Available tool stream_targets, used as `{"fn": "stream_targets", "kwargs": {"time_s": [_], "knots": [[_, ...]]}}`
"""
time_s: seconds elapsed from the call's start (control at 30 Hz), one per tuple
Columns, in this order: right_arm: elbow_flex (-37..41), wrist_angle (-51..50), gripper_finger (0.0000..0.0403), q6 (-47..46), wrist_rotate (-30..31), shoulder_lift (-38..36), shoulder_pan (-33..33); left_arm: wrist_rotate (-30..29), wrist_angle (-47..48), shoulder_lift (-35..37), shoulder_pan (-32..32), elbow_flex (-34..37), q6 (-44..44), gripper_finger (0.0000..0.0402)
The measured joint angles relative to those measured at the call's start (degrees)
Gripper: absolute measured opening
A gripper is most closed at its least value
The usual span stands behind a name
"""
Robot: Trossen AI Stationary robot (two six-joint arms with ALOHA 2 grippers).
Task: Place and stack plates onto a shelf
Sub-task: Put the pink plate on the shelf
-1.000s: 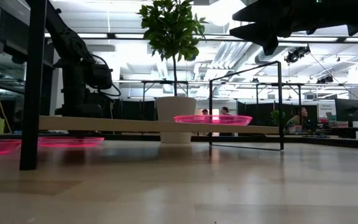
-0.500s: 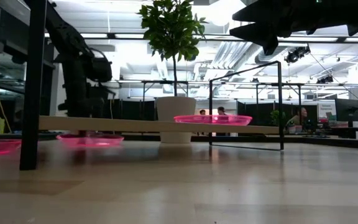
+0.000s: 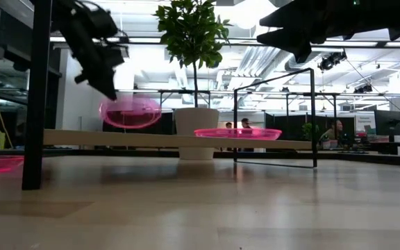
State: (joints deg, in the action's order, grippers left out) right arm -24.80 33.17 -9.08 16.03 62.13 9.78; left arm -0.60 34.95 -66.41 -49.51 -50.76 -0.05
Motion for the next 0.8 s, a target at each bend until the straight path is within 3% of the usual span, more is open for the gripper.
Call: {"fn": "stream_targets", "kwargs": {"time_s": [0.17, 0.3, 0.57, 0.8], "knots": [[0.0, 0.0, 0.0195, 0.1, 0.0, 0.0, 0.0, 5.7, 2.2, 5.9, 3.0, 0.0, -3.1, 0.0000], [0.0, 0.3, 0.0195, 0.1, 0.0, 0.0, 0.0, 6.7, 3.4, 7.7, 10.5, 0.6, -7.0, 0.0000], [0.0, 0.9, 0.0195, 0.1, 0.0, 0.0, 0.0, 2.0, -1.1, 3.8, 31.5, 2.1, -14.4, 0.0000], [0.0, 1.3, 0.0195, 0.0, 0.0, 0.0, 0.0, -0.6, -5.4, 0.5, 40.0, 2.1, -19.6, 0.0000]]}}
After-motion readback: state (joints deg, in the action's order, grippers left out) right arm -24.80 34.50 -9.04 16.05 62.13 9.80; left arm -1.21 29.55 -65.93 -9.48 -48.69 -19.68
